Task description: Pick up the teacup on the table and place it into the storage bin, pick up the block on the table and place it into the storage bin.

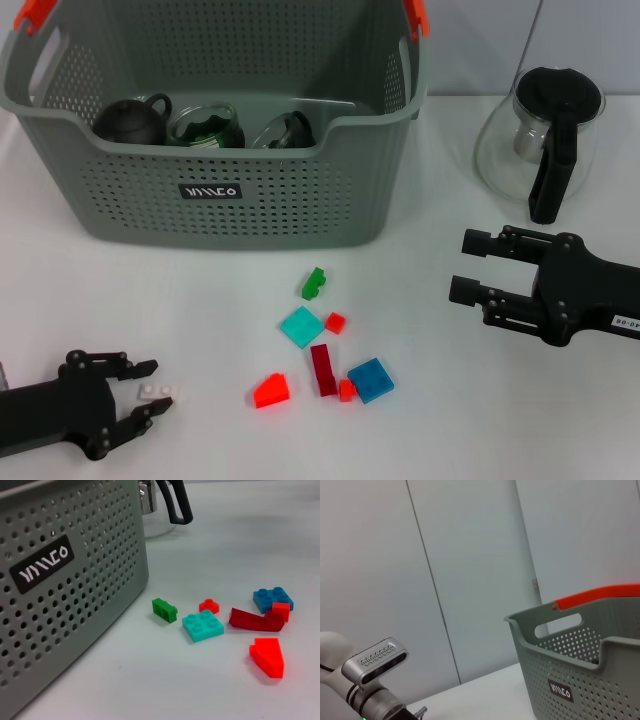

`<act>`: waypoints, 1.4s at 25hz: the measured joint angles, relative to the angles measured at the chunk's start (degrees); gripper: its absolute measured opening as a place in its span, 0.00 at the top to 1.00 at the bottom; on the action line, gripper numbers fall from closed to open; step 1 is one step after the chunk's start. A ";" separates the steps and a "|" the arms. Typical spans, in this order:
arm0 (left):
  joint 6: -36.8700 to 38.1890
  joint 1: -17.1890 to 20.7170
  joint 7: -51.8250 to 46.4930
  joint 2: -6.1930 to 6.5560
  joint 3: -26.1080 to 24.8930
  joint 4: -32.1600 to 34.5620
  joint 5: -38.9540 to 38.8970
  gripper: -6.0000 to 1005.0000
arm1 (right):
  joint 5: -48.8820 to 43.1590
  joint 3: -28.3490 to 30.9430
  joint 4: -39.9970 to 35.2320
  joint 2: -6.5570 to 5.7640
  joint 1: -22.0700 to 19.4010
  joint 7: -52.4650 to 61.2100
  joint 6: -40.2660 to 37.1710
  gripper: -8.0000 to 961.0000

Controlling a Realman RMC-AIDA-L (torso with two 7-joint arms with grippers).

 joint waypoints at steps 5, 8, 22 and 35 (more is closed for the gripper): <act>0.01 0.03 -0.13 0.00 -0.05 0.03 0.58 0.60 | 0.00 0.00 0.00 0.00 0.00 0.00 0.00 0.30; 0.27 0.00 -0.14 0.00 -0.16 0.05 0.86 0.60 | 0.00 0.00 0.00 0.00 0.01 0.00 0.00 0.30; -0.20 -0.58 -4.10 0.25 -0.45 0.56 0.88 0.64 | 0.00 0.00 0.00 0.00 0.18 0.00 0.00 0.30; 4.67 -0.81 -5.47 0.78 -2.38 2.03 0.95 0.82 | 0.00 0.00 0.00 -0.09 0.26 0.00 -0.28 0.30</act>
